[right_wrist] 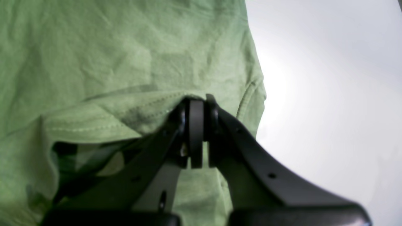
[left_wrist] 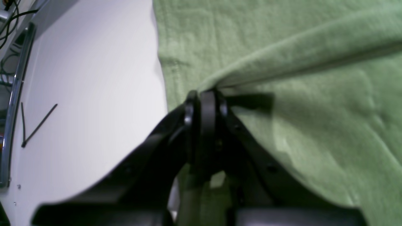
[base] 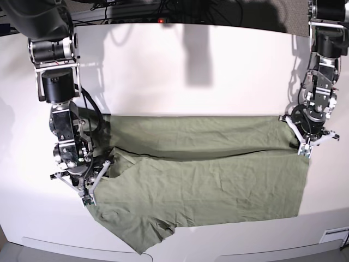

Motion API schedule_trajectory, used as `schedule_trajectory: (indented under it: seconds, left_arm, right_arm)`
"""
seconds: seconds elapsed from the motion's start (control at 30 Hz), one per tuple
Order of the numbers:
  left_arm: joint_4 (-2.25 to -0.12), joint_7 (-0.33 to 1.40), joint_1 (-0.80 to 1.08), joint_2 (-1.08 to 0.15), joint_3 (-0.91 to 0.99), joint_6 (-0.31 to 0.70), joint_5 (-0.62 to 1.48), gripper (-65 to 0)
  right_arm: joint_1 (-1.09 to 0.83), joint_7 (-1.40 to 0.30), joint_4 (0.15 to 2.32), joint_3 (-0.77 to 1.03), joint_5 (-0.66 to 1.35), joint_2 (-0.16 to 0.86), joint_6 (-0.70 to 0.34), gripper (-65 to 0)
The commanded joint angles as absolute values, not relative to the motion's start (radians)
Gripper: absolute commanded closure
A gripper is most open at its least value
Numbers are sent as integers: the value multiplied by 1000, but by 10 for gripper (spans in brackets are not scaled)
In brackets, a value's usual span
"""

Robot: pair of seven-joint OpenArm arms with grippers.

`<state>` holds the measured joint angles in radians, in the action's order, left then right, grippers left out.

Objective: Fold the T-shirt properly
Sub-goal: 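Lower the folded edge onto the shirt and open both grippers, then reposition the left gripper and regrasp the folded edge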

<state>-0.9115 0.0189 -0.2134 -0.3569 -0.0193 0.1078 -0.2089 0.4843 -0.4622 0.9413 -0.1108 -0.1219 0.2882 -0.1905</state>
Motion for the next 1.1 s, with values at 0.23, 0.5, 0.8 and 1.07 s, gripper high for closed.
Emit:
schedule_trajectory:
  seconds: [0.23,0.5,0.8,1.07]
  left_arm:
    - [-923,-35,-255,-382,-14,96,-208,0]
    - [-923,-92,-252,-383,-14,96,-208,0]
    - [-923,-143,-263,-383,-14,96,-208,-196]
    - [-922,-143,-282,-383,-14,96,-208,-195]
  right_arm:
    - [518,-439,955,-105,-127,299,-178,0]
    - [518,-453,955,-105,-127,299,-179,0]
    - [519,-406,955,-105,-128,299,-179,-251]
    - [519,-337,955,-105,-127,299,-178,-251]
